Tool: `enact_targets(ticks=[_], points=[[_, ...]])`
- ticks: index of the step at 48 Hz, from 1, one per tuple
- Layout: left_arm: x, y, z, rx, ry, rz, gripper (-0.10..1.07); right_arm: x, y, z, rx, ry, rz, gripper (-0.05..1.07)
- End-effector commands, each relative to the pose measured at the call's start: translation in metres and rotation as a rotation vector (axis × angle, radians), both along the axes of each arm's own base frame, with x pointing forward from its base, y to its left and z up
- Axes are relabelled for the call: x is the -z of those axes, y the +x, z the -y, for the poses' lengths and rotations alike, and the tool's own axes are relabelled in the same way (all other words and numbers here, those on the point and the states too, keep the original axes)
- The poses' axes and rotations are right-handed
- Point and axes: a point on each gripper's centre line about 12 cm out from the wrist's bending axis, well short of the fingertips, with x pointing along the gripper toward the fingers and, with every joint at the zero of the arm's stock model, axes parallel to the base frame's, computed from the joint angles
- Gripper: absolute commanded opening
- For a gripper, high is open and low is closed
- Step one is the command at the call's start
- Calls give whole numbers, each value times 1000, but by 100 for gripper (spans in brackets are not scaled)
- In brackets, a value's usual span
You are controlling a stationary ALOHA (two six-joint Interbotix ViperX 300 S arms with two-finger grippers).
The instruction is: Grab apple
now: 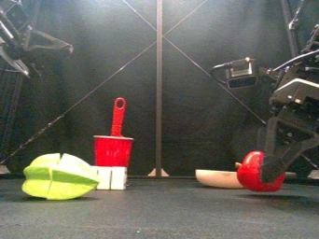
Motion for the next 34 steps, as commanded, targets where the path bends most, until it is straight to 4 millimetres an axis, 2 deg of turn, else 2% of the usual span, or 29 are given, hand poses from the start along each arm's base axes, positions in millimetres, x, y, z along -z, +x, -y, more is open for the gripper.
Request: enact_targets(ticks=[1, 9, 34], points=[[-6, 2, -1, -4, 0, 20, 0, -23, 4, -3, -3, 9, 70, 72], [-6, 2, 0, -2, 0, 20, 0, -35, 0, -6, -2, -10, 93, 72], [-6, 2, -1, -6, -5, 18, 0, -34, 0, -7, -2, -18, 87, 71]])
